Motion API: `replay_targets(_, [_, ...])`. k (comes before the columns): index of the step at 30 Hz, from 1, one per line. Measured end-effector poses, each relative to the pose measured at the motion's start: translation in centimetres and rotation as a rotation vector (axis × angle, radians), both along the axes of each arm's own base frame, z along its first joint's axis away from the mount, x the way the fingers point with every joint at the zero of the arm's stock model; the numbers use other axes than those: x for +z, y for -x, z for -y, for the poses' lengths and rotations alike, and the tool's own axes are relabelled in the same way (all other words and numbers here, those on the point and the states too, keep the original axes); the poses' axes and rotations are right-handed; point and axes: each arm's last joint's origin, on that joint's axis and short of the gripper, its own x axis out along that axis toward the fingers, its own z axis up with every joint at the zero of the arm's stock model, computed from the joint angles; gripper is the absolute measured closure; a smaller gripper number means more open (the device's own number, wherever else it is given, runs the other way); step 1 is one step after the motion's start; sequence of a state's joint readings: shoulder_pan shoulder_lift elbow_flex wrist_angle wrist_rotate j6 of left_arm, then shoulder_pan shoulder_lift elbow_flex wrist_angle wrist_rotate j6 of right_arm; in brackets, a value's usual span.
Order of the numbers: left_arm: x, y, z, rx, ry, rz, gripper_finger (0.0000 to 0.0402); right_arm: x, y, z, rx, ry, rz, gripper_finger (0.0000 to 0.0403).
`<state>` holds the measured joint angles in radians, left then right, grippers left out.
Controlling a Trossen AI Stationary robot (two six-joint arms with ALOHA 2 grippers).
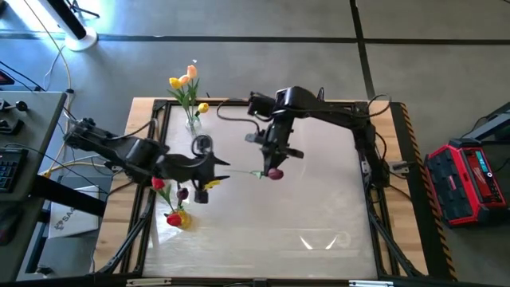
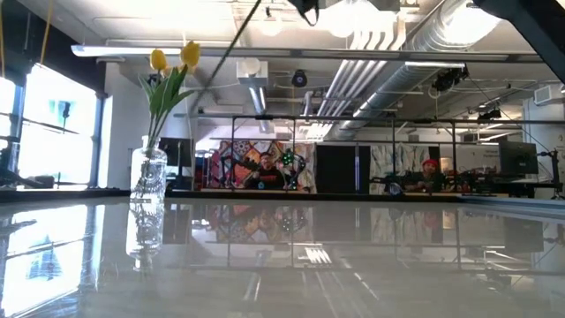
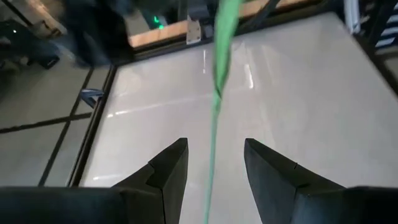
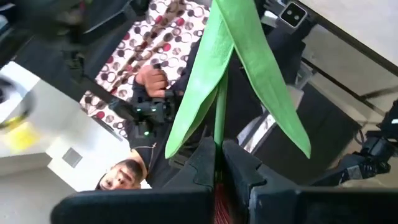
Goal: Sort flowers into vase by color
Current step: Put the dark red tulip into the orange vase
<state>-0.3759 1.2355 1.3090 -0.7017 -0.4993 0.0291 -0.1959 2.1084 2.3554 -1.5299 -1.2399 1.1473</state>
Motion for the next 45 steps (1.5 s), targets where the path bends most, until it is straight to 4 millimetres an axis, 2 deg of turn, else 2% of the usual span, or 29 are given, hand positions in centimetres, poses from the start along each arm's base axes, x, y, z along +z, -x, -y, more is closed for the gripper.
replay_targets(6, [-1.7, -2.5, -0.3, 0.027, -0.061, -0.055, 0.0257, 1.6, 1.2, 1.1, -0.035, 0.016, 0.053, 0.0398])
replay_targets(12, [-2.6, -4.8, -0.9, 0.047, -0.122, -0.037, 0.0257, 1.7, 0.7, 1.3, -0.03, 0.04, 0.142, 0.0398])
replay_targets(16, [-2.6, -5.8, -1.4, 0.016, -0.087, -0.005, 0.0257, 1.7, 0.3, 1.5, -0.031, 0.052, 0.193, 0.0398])
replay_targets(23, [-2.1, -5.5, -2.0, 0.023, -0.083, 0.009, 0.0268, 1.7, 0.2, 1.6, -0.028, 0.06, 0.218, 0.0398])
replay_targets(31, [-2.0, -5.0, -2.2, 0.014, -0.101, -0.012, 0.0337, 1.7, 0.3, 2.0, -0.038, 0.06, 0.218, 0.0398])
replay_targets(38, [-2.2, -5.0, -2.8, 0.004, -0.078, -0.04, 0.0379, 1.7, 0.4, 2.6, -0.052, 0.065, 0.22, 0.0398])
replay_targets(41, [-2.5, -5.0, -3.3, -0.012, -0.052, -0.07, 0.0396, 1.8, -0.1, 3.0, -0.062, 0.152, 0.318, 0.0398])
replay_targets(45, [-3.0, -4.9, -4.2, 0.012, 0.039, -0.118, 0.0399, 2.3, -1.0, 3.8, -0.119, 0.373, 0.493, 0.0393])
